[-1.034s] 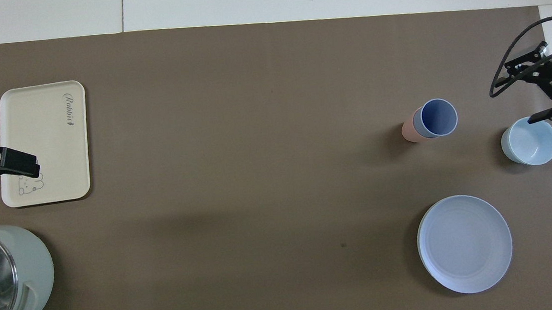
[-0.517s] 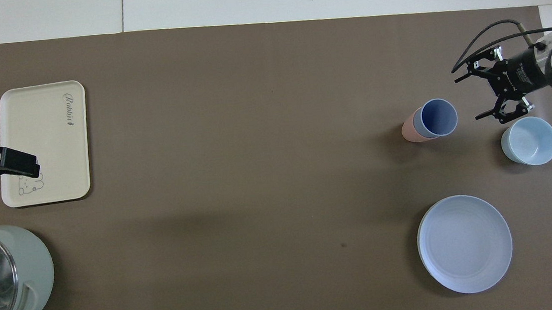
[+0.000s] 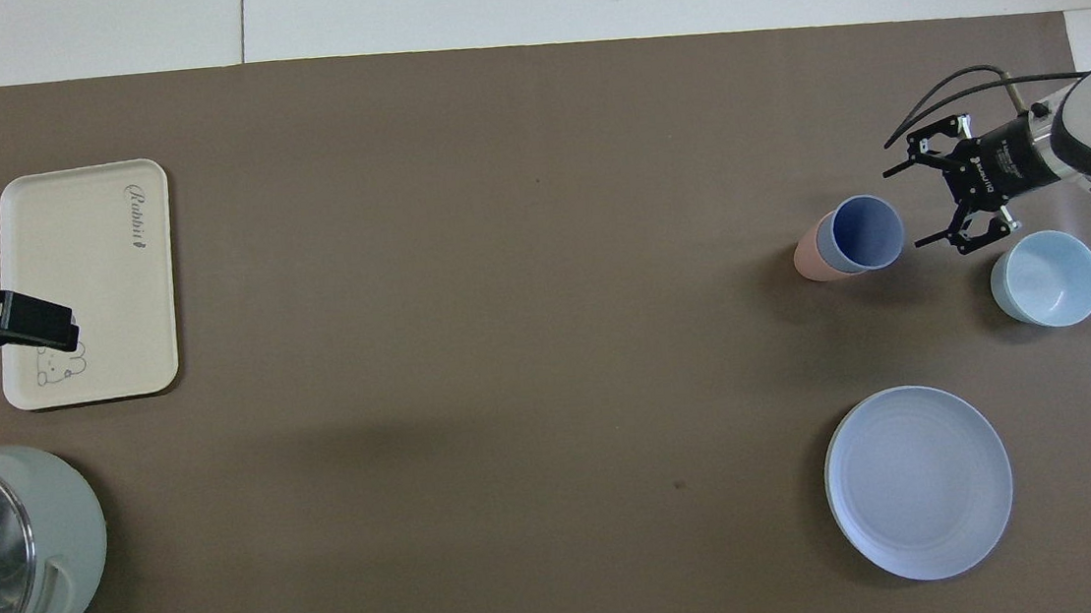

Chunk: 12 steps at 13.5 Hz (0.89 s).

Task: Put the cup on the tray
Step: 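Reach the right gripper to the nested pink and blue cups and grasp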

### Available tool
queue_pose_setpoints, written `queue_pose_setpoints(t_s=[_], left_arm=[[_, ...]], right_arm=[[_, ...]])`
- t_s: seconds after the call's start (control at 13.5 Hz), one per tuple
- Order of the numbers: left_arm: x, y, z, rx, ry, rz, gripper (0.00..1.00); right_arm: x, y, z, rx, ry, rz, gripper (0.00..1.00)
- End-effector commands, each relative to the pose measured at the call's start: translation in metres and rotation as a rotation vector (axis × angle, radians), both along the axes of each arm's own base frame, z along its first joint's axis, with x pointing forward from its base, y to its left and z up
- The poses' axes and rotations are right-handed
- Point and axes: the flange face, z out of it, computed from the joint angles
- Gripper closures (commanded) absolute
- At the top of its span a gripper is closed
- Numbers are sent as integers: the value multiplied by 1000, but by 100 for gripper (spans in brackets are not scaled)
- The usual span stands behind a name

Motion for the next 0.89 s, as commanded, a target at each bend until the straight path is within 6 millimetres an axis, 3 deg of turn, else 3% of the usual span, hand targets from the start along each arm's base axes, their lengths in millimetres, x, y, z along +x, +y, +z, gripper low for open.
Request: queue_pose_setpoints(t_s=[0.0, 0.37, 0.81], left_arm=[[-9, 3, 1, -6, -3, 5, 0], [-9, 3, 1, -8, -3, 5, 0], [-9, 3, 1, -6, -3, 5, 0]], right_arm=[[2, 6, -14, 59, 12, -46, 4], [-15, 30, -44, 106, 37, -76, 4], [-23, 48, -47, 188, 54, -108, 4]])
